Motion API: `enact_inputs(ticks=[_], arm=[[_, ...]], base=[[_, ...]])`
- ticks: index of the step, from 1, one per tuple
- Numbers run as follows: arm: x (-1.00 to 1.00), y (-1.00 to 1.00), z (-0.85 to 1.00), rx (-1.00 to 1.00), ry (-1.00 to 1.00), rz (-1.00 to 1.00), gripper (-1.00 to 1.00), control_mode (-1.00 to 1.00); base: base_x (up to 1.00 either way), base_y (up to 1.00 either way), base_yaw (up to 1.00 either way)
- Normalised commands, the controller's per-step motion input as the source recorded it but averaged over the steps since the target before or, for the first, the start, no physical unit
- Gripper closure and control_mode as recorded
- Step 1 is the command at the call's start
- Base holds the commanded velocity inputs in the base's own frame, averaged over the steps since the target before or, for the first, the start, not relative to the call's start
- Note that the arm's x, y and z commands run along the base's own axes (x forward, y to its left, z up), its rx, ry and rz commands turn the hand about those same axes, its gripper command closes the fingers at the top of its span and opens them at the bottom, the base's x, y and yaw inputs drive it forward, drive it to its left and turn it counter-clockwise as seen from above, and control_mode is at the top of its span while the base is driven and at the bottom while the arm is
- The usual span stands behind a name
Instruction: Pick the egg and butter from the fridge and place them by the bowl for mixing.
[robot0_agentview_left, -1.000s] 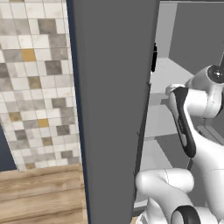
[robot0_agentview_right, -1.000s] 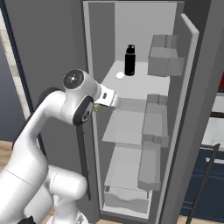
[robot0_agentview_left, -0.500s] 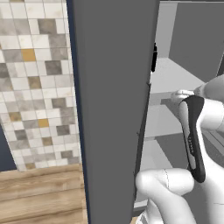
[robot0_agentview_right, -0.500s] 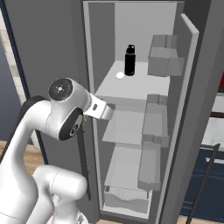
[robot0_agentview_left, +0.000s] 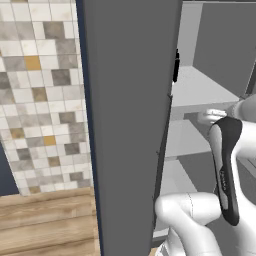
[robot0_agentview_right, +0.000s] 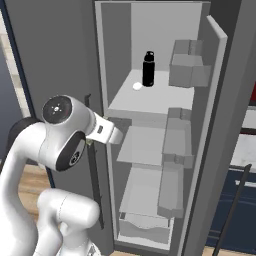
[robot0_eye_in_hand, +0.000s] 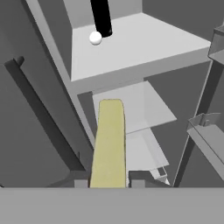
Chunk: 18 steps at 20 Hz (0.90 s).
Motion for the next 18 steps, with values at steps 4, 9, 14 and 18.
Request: enact_inputs(ticks=[4,9,14,18], arm=[[0.0,0.0,0.0,0.0,0.0,0.0,1.0,1.0],[0.0,0.0,0.0,0.0,0.0,0.0,1.0,1.0],[0.0,0.0,0.0,0.0,0.0,0.0,1.0,1.0],[0.0,0.0,0.0,0.0,0.0,0.0,1.0,1.0]], base=[[-0.1,0.0,0.0],[-0.68,0.05,0.15],[-0.42,0.22,0.65],[-0.09,0.12,0.99]])
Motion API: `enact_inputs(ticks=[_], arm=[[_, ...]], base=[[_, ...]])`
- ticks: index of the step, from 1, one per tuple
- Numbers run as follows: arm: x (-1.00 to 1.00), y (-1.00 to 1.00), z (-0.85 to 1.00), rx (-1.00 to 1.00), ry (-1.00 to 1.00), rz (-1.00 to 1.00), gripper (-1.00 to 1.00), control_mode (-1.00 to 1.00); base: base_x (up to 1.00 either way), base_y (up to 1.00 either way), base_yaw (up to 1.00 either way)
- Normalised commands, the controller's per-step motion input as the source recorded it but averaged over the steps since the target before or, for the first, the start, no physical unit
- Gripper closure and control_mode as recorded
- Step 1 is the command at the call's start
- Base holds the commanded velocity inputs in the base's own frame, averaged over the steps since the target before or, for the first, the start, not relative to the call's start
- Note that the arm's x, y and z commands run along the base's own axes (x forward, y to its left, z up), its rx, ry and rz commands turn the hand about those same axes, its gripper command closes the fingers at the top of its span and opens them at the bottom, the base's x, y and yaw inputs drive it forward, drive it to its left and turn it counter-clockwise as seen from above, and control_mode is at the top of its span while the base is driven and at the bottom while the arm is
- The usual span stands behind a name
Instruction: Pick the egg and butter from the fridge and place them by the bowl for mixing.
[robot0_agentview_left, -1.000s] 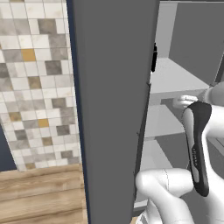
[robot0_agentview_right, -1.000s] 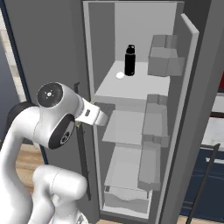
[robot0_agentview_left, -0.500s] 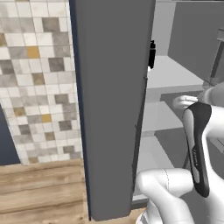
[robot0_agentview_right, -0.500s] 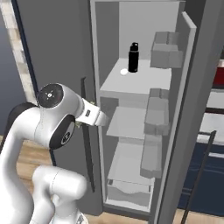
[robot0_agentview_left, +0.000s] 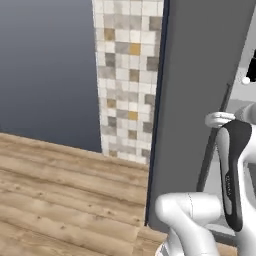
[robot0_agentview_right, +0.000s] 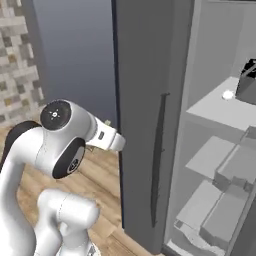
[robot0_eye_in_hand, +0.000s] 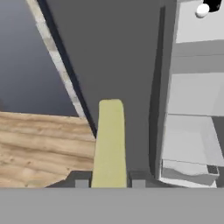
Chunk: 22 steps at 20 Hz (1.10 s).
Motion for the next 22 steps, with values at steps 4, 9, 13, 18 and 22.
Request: enact_inputs(ticks=[4,9,13,18,22], arm=[[0.0,0.0,0.0,0.0,0.0,0.0,1.0,1.0],[0.0,0.0,0.0,0.0,0.0,0.0,1.0,1.0],[0.0,0.0,0.0,0.0,0.0,0.0,1.0,1.0],[0.0,0.0,0.0,0.0,0.0,0.0,1.0,1.0],[0.0,0.0,0.0,0.0,0.0,0.0,1.0,1.0]], base=[[-0.05,0.02,1.0],[-0.04,0.03,1.0],[-0.01,0.07,0.98],[0.01,0.12,0.89],[0.16,0.07,0.78]])
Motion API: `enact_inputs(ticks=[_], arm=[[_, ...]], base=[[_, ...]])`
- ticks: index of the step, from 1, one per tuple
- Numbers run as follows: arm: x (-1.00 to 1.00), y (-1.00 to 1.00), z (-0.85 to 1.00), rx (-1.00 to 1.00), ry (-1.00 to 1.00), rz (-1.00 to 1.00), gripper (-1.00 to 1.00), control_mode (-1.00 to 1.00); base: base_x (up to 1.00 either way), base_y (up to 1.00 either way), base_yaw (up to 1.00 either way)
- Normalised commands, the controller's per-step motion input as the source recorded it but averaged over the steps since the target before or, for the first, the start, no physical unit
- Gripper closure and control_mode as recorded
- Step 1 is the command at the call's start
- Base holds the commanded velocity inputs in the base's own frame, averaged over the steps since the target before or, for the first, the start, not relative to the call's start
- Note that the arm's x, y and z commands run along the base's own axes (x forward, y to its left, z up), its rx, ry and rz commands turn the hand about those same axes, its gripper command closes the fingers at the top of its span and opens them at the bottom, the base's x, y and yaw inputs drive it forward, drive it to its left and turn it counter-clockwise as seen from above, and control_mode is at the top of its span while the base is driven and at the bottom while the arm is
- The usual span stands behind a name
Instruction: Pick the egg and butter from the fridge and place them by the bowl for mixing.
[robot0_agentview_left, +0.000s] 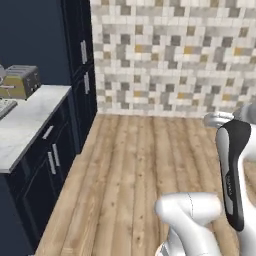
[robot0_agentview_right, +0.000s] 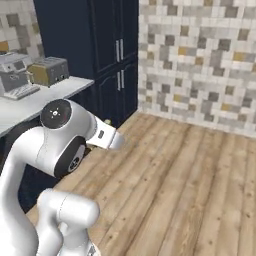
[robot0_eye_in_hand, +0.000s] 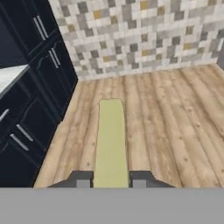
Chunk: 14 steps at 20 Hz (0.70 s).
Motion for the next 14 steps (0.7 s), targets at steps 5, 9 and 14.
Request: enact_inputs(ticks=[5,9,14], arm=[[0.0,0.0,0.0,0.0,0.0,0.0,1.0,1.0],[0.0,0.0,0.0,0.0,0.0,0.0,1.0,1.0],[0.0,0.0,0.0,0.0,0.0,0.0,1.0,1.0]], base=[[0.25,0.05,0.74],[0.2,0.0,0.8],[0.14,0.0,0.84]])
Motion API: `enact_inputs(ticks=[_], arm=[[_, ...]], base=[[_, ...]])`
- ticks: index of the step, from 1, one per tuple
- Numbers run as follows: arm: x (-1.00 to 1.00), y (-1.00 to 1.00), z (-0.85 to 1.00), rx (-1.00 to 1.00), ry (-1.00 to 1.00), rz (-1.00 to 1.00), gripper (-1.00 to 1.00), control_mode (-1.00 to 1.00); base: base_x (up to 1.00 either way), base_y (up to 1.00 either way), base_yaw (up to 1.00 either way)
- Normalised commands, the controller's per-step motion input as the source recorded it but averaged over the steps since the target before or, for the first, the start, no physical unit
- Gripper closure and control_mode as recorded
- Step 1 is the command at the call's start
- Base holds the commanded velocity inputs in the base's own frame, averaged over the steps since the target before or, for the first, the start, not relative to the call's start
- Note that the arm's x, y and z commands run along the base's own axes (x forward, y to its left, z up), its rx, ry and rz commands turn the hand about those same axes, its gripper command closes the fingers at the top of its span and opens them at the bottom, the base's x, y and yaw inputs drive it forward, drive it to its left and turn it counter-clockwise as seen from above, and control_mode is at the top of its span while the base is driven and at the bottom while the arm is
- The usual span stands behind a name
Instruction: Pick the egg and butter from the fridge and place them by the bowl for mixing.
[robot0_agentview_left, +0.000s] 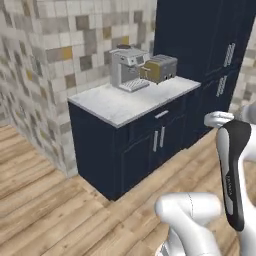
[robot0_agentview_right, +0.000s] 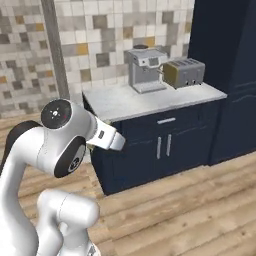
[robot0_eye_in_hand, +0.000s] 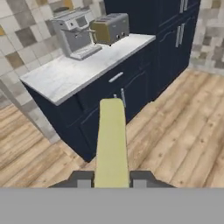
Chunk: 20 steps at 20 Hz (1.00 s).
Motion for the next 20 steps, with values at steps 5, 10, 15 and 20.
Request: enact_inputs(ticks=[5,10,15,20], arm=[[0.0,0.0,0.0,0.0,0.0,0.0,1.0,1.0],[0.0,0.0,0.0,0.0,0.0,0.0,1.0,1.0],[0.0,0.0,0.0,0.0,0.0,0.0,1.0,1.0],[0.0,0.0,0.0,0.0,0.0,0.0,1.0,1.0]], base=[[0.02,0.0,0.91],[0.01,0.0,0.93],[0.07,0.0,0.87],[0.14,0.0,0.86]])
